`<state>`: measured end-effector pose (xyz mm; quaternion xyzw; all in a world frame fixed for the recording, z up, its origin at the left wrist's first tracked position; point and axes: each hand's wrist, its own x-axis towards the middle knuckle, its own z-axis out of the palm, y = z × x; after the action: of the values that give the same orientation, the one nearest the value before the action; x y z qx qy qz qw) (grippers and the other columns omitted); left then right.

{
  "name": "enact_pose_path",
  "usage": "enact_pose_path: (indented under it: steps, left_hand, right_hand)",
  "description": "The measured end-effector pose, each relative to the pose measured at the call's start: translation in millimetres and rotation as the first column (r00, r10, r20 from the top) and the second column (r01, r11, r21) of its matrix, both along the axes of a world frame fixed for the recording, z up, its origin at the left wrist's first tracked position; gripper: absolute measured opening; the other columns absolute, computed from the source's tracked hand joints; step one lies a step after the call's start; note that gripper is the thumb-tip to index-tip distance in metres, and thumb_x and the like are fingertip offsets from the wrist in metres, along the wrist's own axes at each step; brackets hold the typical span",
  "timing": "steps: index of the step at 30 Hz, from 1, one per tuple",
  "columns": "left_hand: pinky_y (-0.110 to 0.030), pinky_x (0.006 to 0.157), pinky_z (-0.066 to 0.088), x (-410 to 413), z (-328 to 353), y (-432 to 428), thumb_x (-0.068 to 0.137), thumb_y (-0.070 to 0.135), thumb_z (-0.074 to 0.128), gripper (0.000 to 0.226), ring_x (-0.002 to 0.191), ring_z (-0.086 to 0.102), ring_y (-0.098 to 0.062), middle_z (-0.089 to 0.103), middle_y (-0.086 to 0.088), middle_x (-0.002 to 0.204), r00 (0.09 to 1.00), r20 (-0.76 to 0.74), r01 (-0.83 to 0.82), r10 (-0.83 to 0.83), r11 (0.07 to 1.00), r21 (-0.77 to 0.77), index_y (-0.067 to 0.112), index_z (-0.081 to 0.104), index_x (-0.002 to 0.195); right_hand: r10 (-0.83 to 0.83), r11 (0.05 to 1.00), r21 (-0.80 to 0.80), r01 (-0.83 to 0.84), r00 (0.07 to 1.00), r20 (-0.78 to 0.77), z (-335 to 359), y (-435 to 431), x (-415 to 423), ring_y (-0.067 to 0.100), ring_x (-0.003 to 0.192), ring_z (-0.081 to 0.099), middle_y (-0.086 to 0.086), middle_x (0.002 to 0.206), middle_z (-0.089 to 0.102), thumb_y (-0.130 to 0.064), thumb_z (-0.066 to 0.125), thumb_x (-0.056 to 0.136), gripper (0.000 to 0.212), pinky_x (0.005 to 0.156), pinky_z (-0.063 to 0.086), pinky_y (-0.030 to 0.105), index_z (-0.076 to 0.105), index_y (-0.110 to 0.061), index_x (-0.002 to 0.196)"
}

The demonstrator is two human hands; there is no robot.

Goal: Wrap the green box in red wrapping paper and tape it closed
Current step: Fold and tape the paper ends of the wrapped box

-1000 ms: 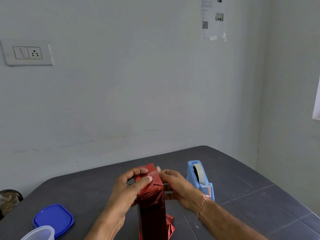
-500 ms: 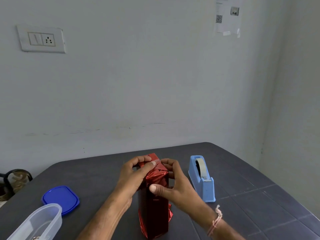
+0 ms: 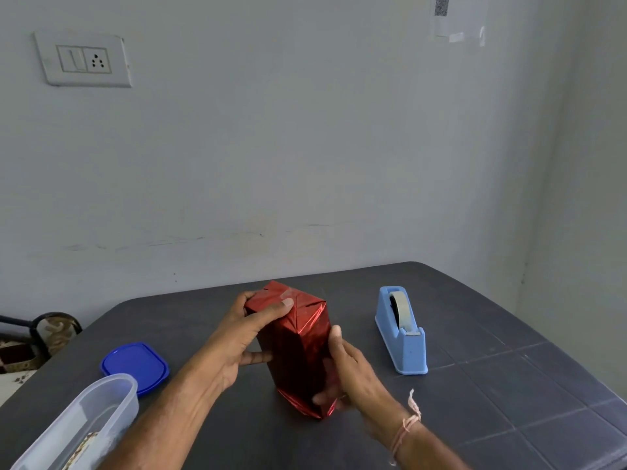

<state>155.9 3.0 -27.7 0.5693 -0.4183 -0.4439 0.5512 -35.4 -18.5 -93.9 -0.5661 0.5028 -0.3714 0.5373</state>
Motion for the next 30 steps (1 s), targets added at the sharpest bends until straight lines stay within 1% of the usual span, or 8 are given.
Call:
enact_pose_path:
  steps: [3, 8, 11, 13, 15, 18, 24, 30]
  left_hand:
    - [-0.054, 0.083, 0.063, -5, -4, 5, 0.065, 0.046, 0.089, 0.066, 0.114, 0.063, -0.018, 0.066, -0.001, 0.123, 1.0, -0.005, -0.02, 0.02, 1.0, 0.0, 0.028, 0.058, 0.12]
    - [-0.05, 0.075, 0.064, -3, -8, 14, 0.075, 0.07, 0.07, 0.068, 0.11, 0.068, -0.027, 0.07, -0.01, 0.118, 0.998, -0.047, -0.033, 0.035, 0.998, 0.055, 0.014, 0.063, 0.115]
    - [-0.044, 0.07, 0.062, -5, -17, 25, 0.078, 0.077, 0.059, 0.07, 0.104, 0.069, -0.029, 0.071, -0.011, 0.108, 0.998, -0.066, 0.015, -0.006, 0.989, 0.148, 0.02, 0.071, 0.115]
    - [-0.038, 0.068, 0.058, -3, -28, 31, 0.079, 0.07, 0.066, 0.061, 0.097, 0.068, -0.025, 0.074, -0.007, 0.102, 0.995, -0.094, 0.05, -0.033, 0.981, 0.187, 0.021, 0.072, 0.115]
    - [-0.039, 0.073, 0.059, -1, -40, 32, 0.079, 0.062, 0.073, 0.057, 0.098, 0.072, -0.026, 0.078, -0.008, 0.107, 0.99, -0.136, 0.072, -0.04, 0.97, 0.234, 0.019, 0.072, 0.117]
    - [-0.04, 0.076, 0.061, 0, -53, 29, 0.081, 0.048, 0.079, 0.055, 0.099, 0.073, -0.026, 0.078, -0.011, 0.111, 0.983, -0.182, 0.063, -0.024, 0.976, 0.21, 0.016, 0.068, 0.124]
    - [-0.034, 0.088, 0.056, 1, -62, 18, 0.075, 0.023, 0.081, 0.065, 0.112, 0.072, -0.017, 0.075, 0.0, 0.121, 0.988, -0.117, 0.095, -0.101, 0.994, -0.055, 0.038, 0.055, 0.134]
    - [-0.029, 0.095, 0.057, 8, -62, 12, 0.072, 0.048, 0.087, 0.076, 0.125, 0.063, -0.009, 0.068, 0.007, 0.133, 0.99, 0.051, 0.142, -0.134, 0.96, -0.242, 0.048, 0.05, 0.138]
  right_hand:
    - [0.007, 0.924, 0.362, -0.124, 0.952, 0.307, 8, 3, -2, 0.041, 0.09, 0.075, -0.009, 0.097, 0.067, -0.08, 0.027, 0.092, 0.06, 0.078, 0.062, 0.05, 0.053, -0.035, 0.123]
    - [-0.116, 0.883, 0.455, -0.117, 0.884, 0.454, 11, -12, -7, 0.048, 0.099, 0.066, 0.013, 0.105, 0.06, -0.058, 0.058, 0.095, 0.039, 0.093, 0.05, 0.068, 0.062, -0.02, 0.101]
    - [-0.089, 0.934, 0.347, -0.081, 0.89, 0.447, 2, -19, -8, 0.033, 0.093, 0.068, 0.013, 0.118, 0.071, -0.038, 0.073, 0.09, 0.027, 0.095, 0.054, 0.058, 0.069, -0.018, 0.108]
    - [-0.02, 0.962, 0.251, -0.11, 0.884, 0.468, -8, -25, -8, 0.027, 0.093, 0.064, 0.008, 0.119, 0.069, -0.028, 0.076, 0.088, 0.021, 0.081, 0.054, 0.041, 0.071, -0.031, 0.108]
    - [0.055, 0.975, 0.157, -0.158, 0.852, 0.52, -15, -28, -13, 0.024, 0.107, 0.064, 0.007, 0.128, 0.063, -0.019, 0.081, 0.085, 0.051, 0.076, 0.055, 0.04, 0.061, -0.04, 0.128]
    - [0.193, 0.969, 0.035, -0.244, 0.839, 0.508, -17, -30, -22, 0.024, 0.123, 0.065, 0.006, 0.145, 0.054, -0.018, 0.089, 0.076, 0.096, 0.095, 0.057, 0.046, 0.034, -0.047, 0.149]
    - [0.302, 0.94, -0.249, -0.233, 0.908, 0.289, -3, -34, -26, 0.02, 0.128, 0.061, 0.003, 0.14, 0.062, -0.021, 0.074, 0.092, 0.071, 0.105, 0.052, 0.041, 0.038, -0.036, 0.152]
    - [0.326, 0.89, -0.391, -0.235, 0.927, 0.185, -1, -34, -32, 0.016, 0.129, 0.058, -0.005, 0.14, 0.06, -0.012, 0.072, 0.091, 0.072, 0.1, 0.054, 0.033, 0.039, -0.034, 0.151]
